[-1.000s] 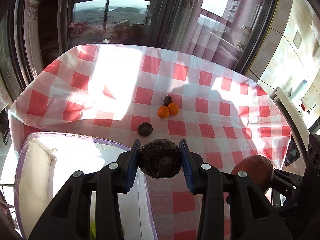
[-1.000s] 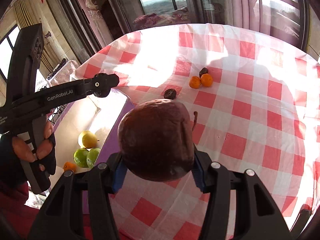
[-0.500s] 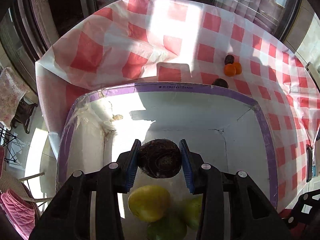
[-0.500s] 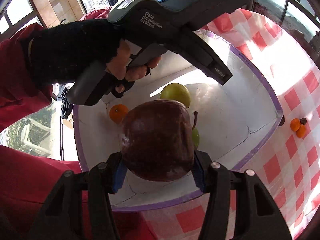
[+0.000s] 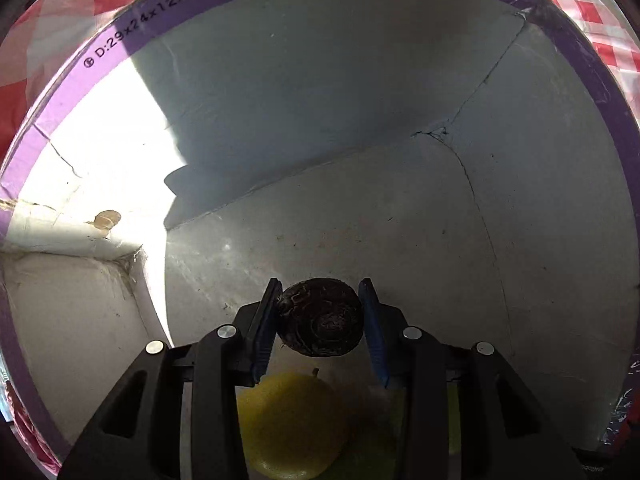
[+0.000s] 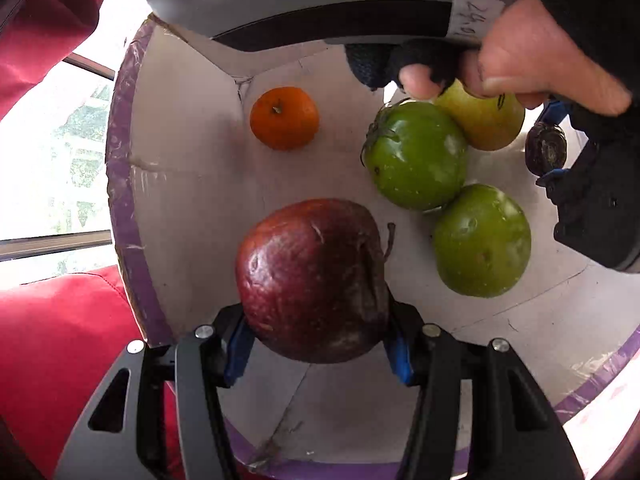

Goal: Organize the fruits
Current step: 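Lower the apple into the white box and open the right gripper while the left releases the dried fruit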

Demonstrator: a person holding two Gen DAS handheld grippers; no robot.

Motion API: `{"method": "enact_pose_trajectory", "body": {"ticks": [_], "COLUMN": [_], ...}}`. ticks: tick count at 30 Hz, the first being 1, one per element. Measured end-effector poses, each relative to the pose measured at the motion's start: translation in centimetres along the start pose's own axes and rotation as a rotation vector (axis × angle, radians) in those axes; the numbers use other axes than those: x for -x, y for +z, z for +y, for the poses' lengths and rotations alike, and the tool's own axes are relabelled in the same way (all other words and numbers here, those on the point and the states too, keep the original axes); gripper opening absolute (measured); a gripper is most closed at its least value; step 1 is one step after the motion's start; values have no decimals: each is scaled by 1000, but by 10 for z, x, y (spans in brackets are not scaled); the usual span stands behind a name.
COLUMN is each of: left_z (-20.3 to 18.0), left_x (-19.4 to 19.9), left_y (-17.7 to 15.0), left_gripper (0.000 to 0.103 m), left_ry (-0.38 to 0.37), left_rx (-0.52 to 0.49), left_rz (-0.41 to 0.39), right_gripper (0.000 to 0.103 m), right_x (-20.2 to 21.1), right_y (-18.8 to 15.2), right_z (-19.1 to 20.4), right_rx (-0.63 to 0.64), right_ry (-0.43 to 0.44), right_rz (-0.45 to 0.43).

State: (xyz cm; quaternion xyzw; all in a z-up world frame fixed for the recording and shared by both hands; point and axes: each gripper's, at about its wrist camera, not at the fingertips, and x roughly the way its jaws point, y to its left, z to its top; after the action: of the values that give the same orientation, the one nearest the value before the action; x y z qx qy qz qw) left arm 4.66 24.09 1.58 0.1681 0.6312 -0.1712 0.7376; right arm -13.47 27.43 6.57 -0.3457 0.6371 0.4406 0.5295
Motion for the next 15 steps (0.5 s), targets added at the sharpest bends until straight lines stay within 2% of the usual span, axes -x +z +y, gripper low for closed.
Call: {"method": "enact_pose_trajectory", "body": {"ticks": [4,8,12,15], "left_z": [3,3,-1,-2], "left_x": [-2,-3,-3,-3], "left_y": [4,6,5,2], "left_gripper": [38,38,39,39], "left_ry": [-32,-38,-34,-38], "left_rx": [-10,-44,-62,-64], "left_rz": [12,13,4,-6], "right_gripper": [55,55,55,55], "right_x": [-1,1,-9,-18], "right_y": [1,2,6,8], "right_z": [-23,-35,-22,-9], "right_rx": [-136,-168,-114,-55], "right_ry": [105,-6,-9,-56], "right_rz": [-10,6,50,94]}}
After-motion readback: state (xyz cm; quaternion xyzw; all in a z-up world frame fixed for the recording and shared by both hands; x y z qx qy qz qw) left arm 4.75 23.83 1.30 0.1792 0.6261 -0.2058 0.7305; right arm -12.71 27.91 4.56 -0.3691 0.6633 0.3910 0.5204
